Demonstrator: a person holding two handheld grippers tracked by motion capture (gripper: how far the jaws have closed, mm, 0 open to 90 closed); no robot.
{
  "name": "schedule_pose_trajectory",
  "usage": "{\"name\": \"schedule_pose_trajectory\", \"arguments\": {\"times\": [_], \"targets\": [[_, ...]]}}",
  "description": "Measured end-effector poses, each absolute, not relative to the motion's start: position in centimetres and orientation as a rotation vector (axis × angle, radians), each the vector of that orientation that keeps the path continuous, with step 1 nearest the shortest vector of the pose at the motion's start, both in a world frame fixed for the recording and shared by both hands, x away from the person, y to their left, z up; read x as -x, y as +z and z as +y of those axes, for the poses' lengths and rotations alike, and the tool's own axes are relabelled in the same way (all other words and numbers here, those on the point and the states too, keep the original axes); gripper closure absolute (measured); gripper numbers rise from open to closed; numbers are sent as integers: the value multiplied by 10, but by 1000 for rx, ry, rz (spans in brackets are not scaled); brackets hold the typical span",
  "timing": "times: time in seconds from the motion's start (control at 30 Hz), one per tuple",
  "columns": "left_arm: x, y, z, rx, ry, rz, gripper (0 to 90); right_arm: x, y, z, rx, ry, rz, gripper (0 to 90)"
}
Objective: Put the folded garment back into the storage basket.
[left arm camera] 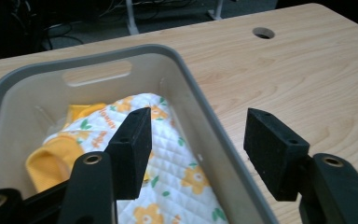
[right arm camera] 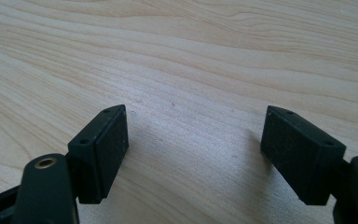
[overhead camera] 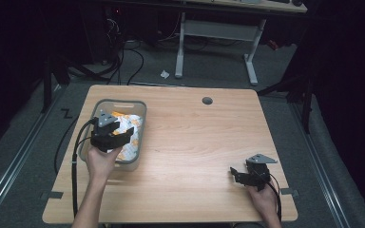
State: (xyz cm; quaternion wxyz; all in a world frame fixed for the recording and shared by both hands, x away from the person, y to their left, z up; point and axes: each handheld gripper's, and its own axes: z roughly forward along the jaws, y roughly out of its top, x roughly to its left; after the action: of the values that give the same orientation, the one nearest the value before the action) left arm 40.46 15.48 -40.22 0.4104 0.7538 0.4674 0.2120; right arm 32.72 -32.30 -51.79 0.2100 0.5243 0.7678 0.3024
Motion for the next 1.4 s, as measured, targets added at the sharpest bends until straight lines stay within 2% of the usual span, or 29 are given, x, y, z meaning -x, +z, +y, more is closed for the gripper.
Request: {"name": "schedule_pose_trajectory", "arguments": {"times": [0.53,1.4], "targets": [[-389,-400,124,-1917,490,1073,415,-327,-518,-323,-1460,841,2134,235],[-374,-416,94,-1921,397,1009,402,-327,-518,-323,-1460,841,2134,235]]}}
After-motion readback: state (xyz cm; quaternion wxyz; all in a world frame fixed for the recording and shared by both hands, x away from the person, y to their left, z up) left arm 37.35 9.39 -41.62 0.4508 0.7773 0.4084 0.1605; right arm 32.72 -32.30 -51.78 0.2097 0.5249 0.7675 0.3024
